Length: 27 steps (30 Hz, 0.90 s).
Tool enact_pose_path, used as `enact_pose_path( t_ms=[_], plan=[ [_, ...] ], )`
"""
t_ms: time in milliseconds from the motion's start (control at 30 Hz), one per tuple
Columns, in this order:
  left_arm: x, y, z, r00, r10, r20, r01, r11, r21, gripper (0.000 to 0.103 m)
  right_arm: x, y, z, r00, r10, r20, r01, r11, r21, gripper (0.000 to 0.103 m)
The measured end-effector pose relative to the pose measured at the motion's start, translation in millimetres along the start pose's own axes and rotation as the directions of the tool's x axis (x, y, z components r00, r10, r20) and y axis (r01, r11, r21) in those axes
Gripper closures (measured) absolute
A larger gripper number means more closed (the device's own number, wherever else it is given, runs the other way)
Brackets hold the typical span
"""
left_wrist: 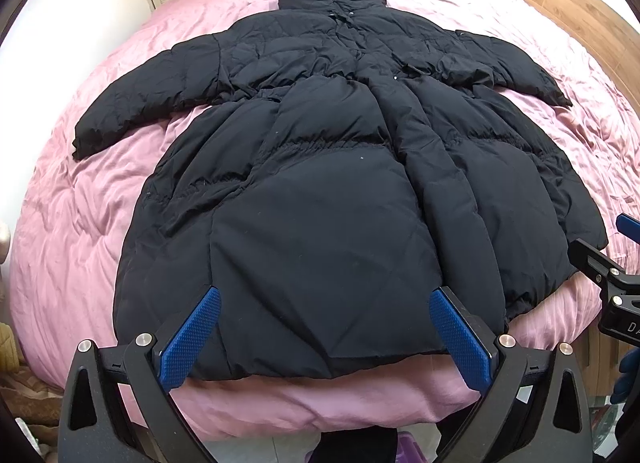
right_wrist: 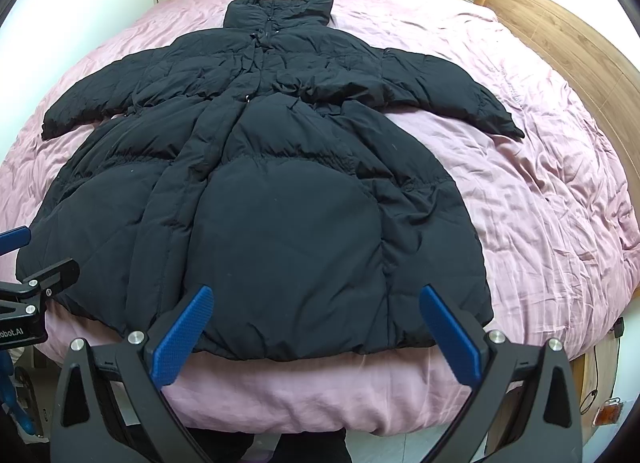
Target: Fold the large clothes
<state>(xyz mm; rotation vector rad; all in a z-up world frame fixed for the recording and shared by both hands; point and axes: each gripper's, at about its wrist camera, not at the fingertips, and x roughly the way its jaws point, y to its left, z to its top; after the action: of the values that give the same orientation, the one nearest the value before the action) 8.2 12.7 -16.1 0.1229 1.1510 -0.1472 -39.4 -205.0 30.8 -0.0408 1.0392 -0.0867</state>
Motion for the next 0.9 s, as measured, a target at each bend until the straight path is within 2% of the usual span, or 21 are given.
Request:
enact_pose_path(
  t_ms=[600,900],
  plan=[
    [0,2,1,1.0,-0.017,0.001,0.017,1.0,0.013,0.001,-2,3,-2,1.0,-0.016,-0.009,0.016,1.0,0.004,0.0],
    [-5,0,11,0.999,-0.04,0.02,0.039,0.999,0.036,0.001,-8,-2,10,0.999,-0.031,0.008,0.031,0.999,0.013,0.0]
  ],
)
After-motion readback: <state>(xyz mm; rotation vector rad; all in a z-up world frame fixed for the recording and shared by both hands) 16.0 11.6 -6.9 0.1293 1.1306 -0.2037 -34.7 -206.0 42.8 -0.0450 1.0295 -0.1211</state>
